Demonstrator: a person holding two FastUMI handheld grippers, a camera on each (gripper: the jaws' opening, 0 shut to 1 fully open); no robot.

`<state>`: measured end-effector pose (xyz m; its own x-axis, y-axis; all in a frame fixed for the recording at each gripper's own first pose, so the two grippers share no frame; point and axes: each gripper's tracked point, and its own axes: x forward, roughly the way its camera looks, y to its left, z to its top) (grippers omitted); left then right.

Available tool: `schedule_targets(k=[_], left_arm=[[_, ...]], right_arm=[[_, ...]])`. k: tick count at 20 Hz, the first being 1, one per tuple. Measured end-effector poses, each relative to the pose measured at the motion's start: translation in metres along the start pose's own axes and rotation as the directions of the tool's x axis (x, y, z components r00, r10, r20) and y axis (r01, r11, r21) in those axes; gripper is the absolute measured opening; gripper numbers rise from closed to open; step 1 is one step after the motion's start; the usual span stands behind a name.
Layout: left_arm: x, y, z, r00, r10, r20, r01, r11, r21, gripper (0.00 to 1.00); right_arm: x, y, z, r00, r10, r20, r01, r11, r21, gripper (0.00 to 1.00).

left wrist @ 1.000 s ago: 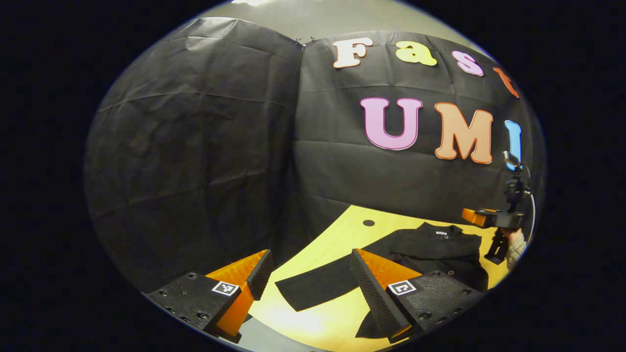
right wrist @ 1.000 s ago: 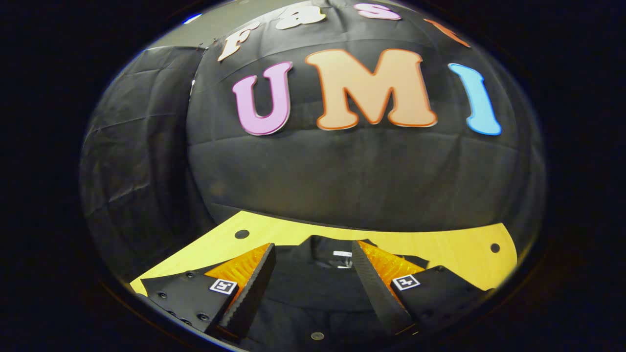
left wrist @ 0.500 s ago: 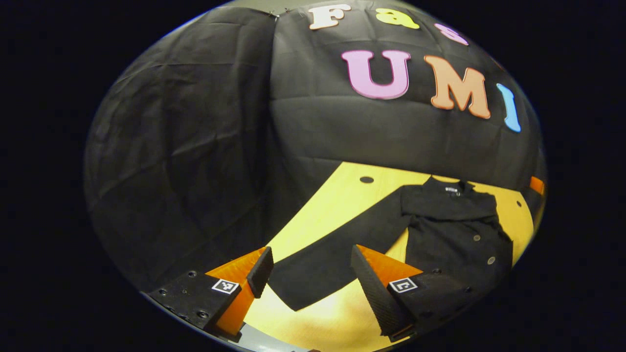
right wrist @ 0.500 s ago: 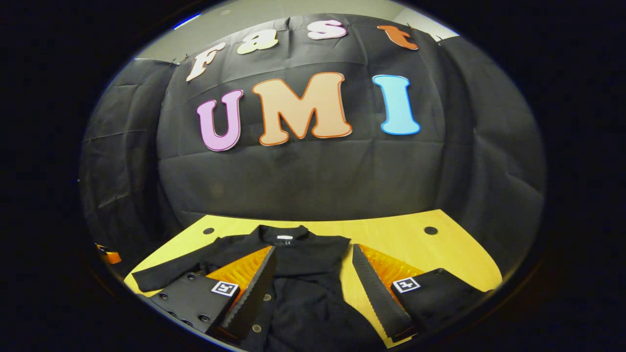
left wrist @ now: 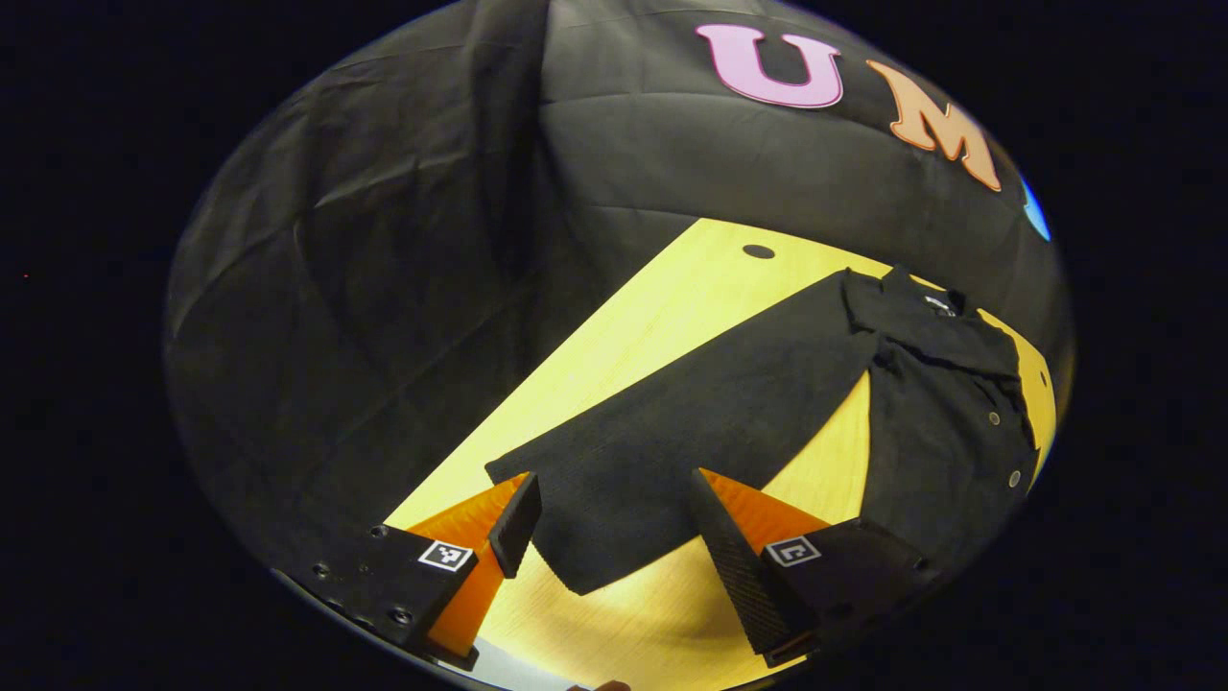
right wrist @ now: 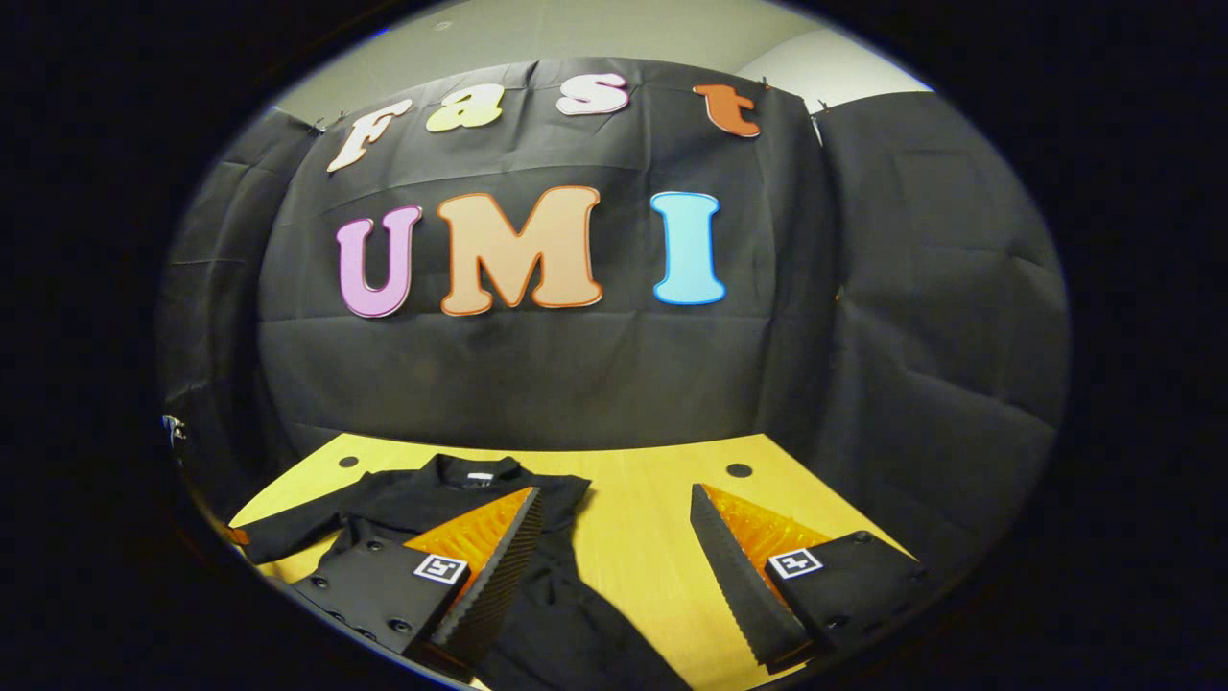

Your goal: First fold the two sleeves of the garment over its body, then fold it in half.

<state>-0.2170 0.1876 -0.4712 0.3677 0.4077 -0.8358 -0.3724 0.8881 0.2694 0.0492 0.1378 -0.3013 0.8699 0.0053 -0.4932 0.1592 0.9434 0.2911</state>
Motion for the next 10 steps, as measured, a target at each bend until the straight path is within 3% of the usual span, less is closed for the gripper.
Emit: schedule_targets(k=[9,10], left_arm=[[0.011,0.001,-0.036,0.995,0.02,-0.098,-0.015,0.999,0.05,0.95],[0.016,-0.001,-0.032,0.996,0.019,-0.082,-0.014,0.998,0.063,1.0]], right_arm=[[-0.005,-0.028,0.01,0.998,-0.066,0.008,0.066,0.997,0.031,0.96],[-0.005,-0.031,0.009,0.997,-0.071,0.006,0.071,0.997,0.025,0.97]])
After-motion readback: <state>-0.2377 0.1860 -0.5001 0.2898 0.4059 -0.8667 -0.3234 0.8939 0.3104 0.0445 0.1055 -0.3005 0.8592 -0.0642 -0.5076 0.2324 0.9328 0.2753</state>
